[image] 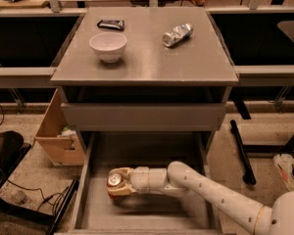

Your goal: Place coke can into middle drawer

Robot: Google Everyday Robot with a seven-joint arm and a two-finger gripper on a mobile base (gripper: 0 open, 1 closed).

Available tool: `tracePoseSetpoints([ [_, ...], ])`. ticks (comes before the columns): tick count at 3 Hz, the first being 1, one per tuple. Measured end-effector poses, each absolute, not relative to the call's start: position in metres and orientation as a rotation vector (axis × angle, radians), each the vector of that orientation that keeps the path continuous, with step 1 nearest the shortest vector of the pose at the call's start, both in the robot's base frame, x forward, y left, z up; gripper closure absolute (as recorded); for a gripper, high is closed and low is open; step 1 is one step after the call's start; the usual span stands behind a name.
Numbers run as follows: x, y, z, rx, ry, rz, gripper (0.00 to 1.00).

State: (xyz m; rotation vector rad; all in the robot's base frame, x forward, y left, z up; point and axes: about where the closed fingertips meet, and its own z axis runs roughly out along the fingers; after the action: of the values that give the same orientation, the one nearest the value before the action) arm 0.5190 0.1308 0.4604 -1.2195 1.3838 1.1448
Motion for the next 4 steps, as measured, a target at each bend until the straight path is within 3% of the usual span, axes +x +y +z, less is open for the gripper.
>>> tracePoseSetpoints([
  [2,0.5189,0.1309,0.4604,-1.220,1.384,1.145,0.16],
  [3,0.5189,0.1309,0.4604,-1.220,1.384,1.145,0.00],
  [4,0.5182,0.1337,0.4670,-1.234,1.376,1.144,0.00],
])
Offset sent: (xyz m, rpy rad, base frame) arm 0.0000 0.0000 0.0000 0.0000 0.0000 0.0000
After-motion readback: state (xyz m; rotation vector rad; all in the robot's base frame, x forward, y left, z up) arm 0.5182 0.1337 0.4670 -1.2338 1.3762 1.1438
